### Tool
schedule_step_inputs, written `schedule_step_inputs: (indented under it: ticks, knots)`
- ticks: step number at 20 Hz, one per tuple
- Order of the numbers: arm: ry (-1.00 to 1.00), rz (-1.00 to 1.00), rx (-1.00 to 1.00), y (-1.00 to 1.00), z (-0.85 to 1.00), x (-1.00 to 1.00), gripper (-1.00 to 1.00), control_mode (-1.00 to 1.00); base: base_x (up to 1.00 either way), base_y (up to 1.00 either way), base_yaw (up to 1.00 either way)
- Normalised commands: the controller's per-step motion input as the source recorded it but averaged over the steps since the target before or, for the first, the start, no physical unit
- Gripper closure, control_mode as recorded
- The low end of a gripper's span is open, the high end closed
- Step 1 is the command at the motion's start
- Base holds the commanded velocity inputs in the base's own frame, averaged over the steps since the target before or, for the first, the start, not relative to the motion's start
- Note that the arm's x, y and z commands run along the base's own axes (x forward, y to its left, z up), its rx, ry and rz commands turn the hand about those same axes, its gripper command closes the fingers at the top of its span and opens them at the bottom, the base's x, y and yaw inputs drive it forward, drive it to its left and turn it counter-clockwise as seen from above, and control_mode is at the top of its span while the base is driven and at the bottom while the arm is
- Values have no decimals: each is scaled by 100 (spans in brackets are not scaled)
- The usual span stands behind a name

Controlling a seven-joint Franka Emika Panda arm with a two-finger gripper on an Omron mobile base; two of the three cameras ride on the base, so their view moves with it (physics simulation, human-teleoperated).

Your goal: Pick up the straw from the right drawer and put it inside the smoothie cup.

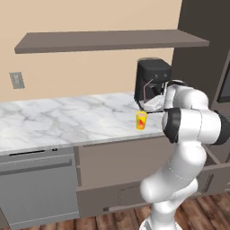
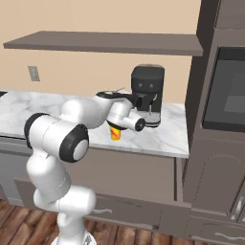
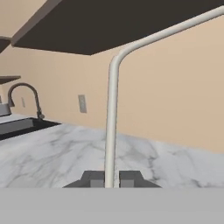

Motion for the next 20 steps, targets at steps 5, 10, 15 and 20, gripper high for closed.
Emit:
schedule_step_inputs:
  ticks: [5, 10, 15, 20]
  knots:
    - [0, 0, 0, 0, -23, 8, 100, -100, 0, 0, 0]
    - [0, 0, 0, 0, -31, 13, 100, -100, 0, 0, 0]
    - [0, 0, 0, 0, -19, 22, 100, -100, 0, 0, 0]
    - [0, 0, 0, 0, -7, 30, 100, -100, 0, 0, 0]
